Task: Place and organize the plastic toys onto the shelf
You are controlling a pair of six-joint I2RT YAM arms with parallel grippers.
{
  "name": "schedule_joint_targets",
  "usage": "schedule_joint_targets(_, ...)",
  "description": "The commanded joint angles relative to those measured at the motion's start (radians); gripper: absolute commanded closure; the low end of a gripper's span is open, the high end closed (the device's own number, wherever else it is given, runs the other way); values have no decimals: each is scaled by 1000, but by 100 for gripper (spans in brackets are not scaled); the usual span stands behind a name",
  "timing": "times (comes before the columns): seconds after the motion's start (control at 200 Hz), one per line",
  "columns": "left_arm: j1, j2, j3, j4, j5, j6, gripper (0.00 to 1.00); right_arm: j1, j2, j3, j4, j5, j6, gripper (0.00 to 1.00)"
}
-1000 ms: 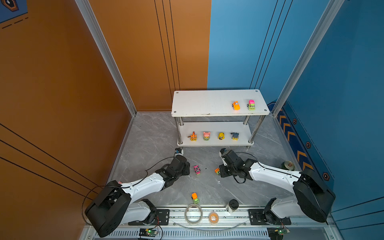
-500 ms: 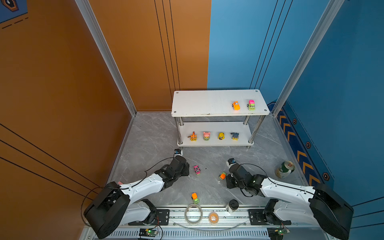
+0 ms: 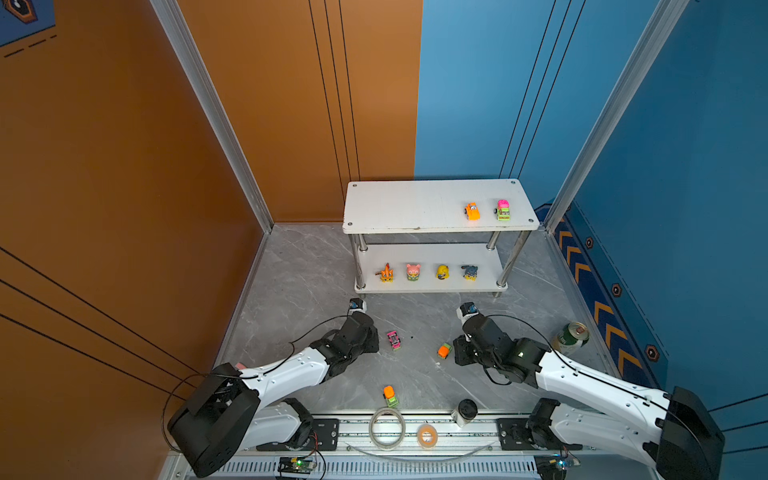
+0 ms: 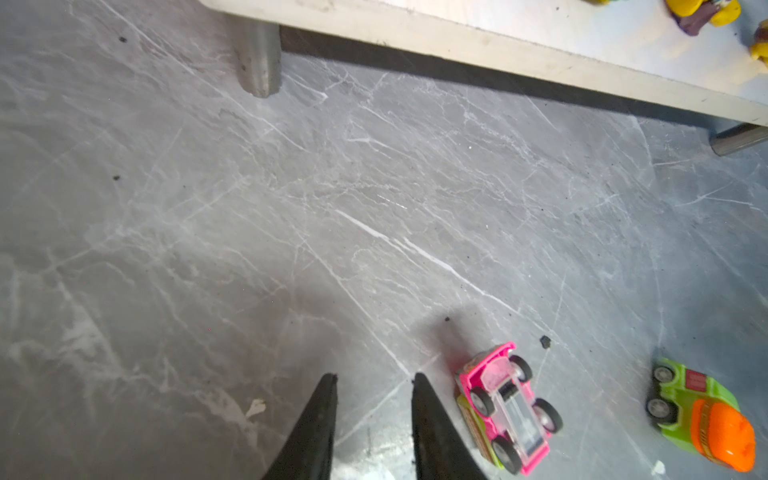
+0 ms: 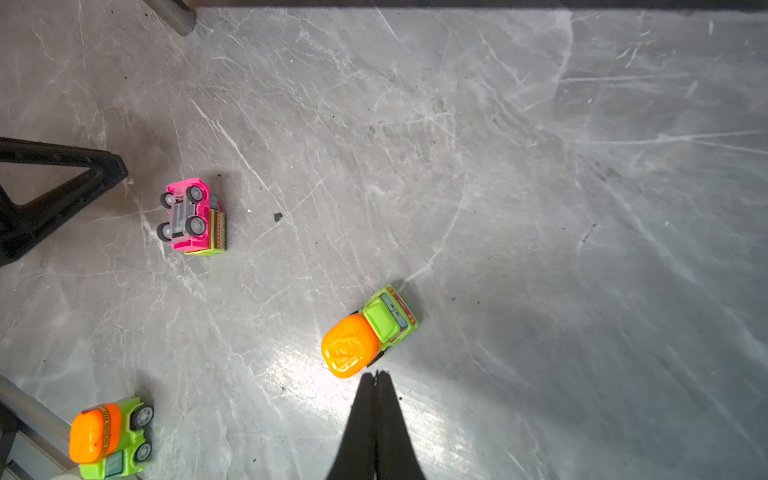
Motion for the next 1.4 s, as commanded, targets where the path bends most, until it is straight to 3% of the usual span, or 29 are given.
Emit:
schedule_joint_targets(0.0,-19,-2,17,-34,-35,10,68,48,50,11,-120,12,-14,100)
schedule_joint_targets(0.155,-15,-6,17,-34,-43,12,68,117,98,0,-114,4,17,100)
schedule_joint_targets(0.345,-41,-15,40,-41,-33,27,70,127,211,36,-33,1,-6,100)
schedule_joint_targets(0.651,-119,-10,72,-53,-50,85,63,20,433,208,103,-3,-90,100)
schedule_joint_targets(0.931,-122,-23,73,-76,-68,95,62,-24,499,383,41,-32,-171,99)
schedule_joint_targets(1.056,-146,-17,99,-69,-30,132,62,-42,411,352,-32,-17,-188,86)
schedule_joint_targets(1.106,-166,-12,113,-61,-25,156,61,-47,369,326,-63,-7,-201,74)
schedule_joint_targets(1.156,-179,-1,122,-37,-2,177,60,-52,331,299,-95,-4,-221,55)
schedule_joint_targets(1.191,-184,12,129,-16,26,187,59,-55,314,287,-122,1,-233,48)
schedule_joint_targets(1.281,-195,51,154,7,64,197,58,-59,292,263,-181,5,-267,43)
schedule_joint_targets(1.397,-208,99,179,14,70,198,57,-67,293,243,-191,-20,-283,43)
